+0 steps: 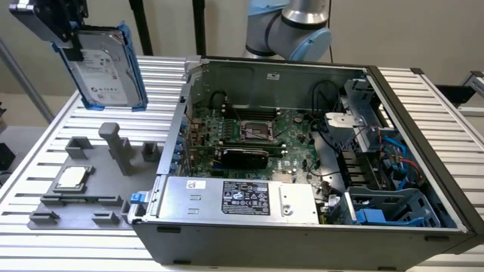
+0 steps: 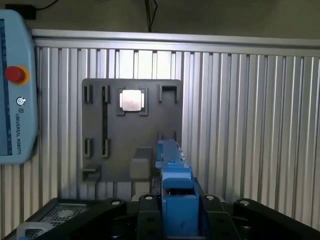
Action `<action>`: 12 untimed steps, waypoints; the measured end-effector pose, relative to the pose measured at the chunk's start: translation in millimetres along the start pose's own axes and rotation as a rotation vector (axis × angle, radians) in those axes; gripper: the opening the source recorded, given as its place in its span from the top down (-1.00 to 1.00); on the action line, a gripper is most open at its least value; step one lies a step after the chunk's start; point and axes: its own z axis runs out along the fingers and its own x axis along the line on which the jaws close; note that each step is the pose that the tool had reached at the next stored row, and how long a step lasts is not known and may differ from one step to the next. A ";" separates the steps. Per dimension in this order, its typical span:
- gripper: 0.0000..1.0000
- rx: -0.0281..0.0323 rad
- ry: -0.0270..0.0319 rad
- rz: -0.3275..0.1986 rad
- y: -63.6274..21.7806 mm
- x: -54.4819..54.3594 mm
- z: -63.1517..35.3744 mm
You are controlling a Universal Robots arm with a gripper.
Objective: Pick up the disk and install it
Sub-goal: 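Pick up the disk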
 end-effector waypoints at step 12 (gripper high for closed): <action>1.00 -0.0003 -0.0011 0.000 -46.0 23.6 -26.6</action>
